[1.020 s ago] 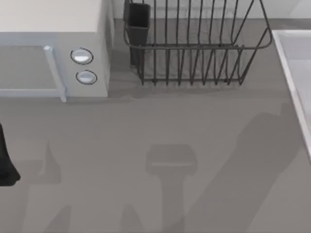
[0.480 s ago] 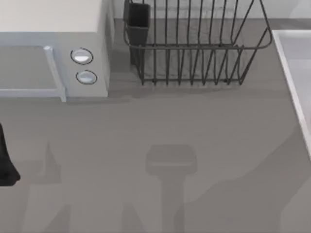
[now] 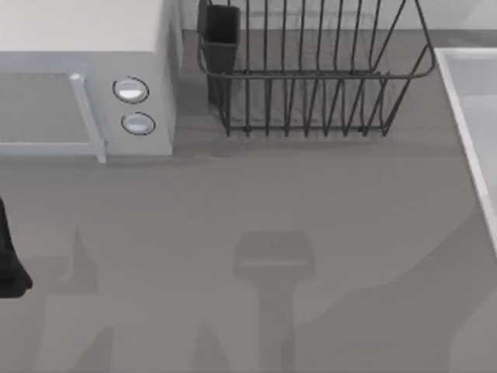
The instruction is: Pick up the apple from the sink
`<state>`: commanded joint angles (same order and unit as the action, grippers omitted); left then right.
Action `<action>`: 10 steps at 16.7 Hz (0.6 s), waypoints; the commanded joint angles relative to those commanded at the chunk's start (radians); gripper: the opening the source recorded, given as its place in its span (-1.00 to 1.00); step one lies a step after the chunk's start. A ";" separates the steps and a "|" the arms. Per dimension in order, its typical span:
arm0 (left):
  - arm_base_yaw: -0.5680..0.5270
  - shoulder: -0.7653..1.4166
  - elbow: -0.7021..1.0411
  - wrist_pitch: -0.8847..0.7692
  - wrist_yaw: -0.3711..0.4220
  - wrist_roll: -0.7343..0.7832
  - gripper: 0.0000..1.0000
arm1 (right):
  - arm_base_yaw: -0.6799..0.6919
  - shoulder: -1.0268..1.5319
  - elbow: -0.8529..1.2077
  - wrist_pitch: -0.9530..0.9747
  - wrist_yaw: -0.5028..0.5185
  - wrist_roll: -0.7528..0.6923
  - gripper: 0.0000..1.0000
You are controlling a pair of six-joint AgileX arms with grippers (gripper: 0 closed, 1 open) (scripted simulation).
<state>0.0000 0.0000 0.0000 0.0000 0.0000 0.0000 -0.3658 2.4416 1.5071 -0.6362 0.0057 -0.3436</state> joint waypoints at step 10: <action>0.000 0.000 0.000 0.000 0.000 0.000 1.00 | 0.000 0.000 0.000 0.000 0.000 0.000 -0.66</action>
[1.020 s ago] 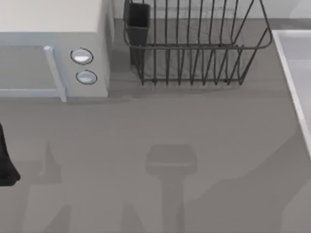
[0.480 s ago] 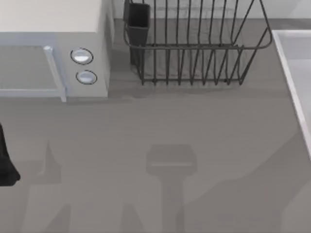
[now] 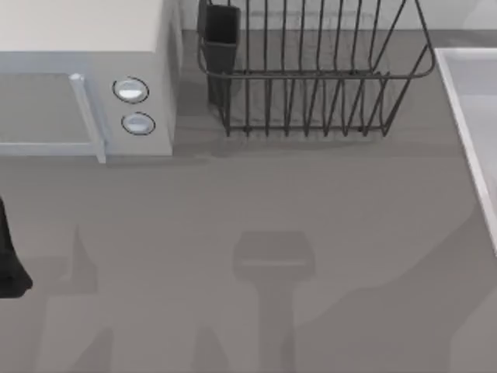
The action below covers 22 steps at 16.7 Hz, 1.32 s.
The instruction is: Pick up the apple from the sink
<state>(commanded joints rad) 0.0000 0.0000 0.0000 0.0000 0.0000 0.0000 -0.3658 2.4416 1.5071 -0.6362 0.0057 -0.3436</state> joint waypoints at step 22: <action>0.000 0.000 0.000 0.000 0.000 0.000 1.00 | -0.004 -0.149 0.450 -0.591 -0.017 0.001 -1.00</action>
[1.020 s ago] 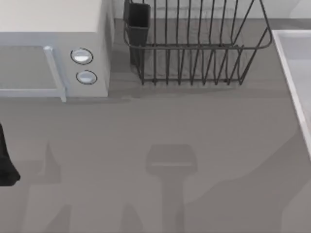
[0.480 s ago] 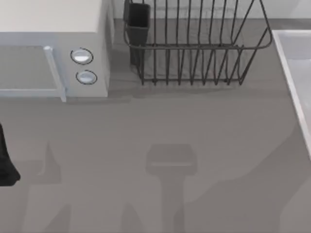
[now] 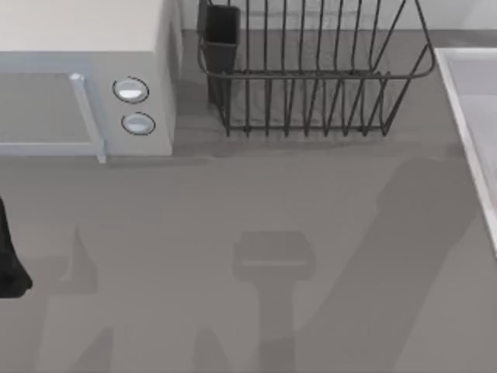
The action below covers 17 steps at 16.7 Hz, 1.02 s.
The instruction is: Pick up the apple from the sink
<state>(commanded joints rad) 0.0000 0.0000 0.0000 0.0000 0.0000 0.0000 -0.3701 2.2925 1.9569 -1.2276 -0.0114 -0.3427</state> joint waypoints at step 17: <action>0.000 0.000 0.000 0.000 0.000 0.000 1.00 | 0.165 -0.160 0.169 -0.310 0.001 0.162 -1.00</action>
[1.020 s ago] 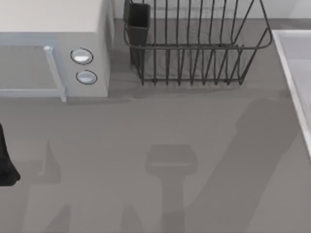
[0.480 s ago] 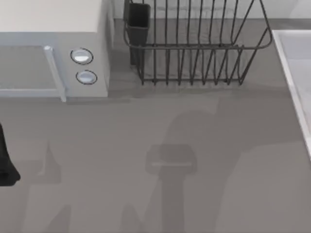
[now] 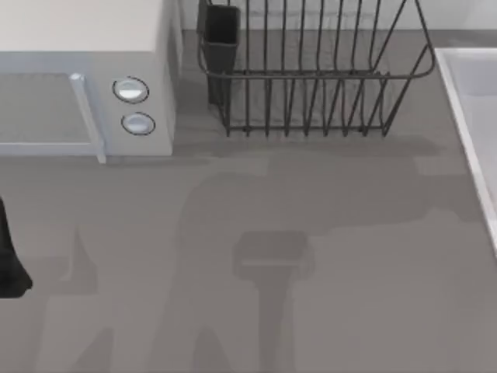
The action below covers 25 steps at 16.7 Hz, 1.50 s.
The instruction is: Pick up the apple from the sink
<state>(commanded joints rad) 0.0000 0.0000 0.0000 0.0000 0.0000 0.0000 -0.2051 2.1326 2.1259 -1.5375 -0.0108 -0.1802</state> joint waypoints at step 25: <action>0.000 0.000 0.000 0.000 0.000 0.000 1.00 | 0.942 -0.361 -0.731 0.341 0.010 0.933 -1.00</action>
<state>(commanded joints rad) 0.0000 0.0000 0.0000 0.0000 0.0000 0.0000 0.7371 1.7712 1.3951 -1.1964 -0.0006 0.7527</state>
